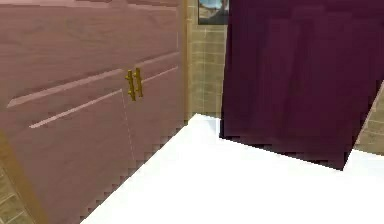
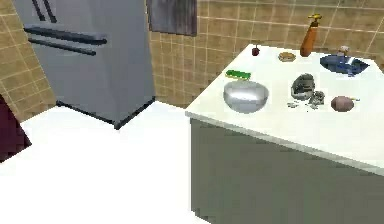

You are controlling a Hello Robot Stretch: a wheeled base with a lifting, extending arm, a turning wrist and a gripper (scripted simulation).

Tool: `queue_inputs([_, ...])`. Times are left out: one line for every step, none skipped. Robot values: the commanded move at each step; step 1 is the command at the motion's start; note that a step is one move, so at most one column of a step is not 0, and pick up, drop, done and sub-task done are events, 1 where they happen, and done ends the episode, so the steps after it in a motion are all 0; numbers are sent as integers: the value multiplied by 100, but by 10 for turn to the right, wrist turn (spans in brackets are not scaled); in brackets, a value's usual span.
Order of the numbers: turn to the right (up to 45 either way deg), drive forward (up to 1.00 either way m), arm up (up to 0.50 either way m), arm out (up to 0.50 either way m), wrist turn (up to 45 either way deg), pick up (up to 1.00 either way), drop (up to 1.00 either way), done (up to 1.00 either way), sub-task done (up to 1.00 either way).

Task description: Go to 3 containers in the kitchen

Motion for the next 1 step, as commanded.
queue_inputs([450, 0, 0, 0, 0, 0, 0, 0, 0])
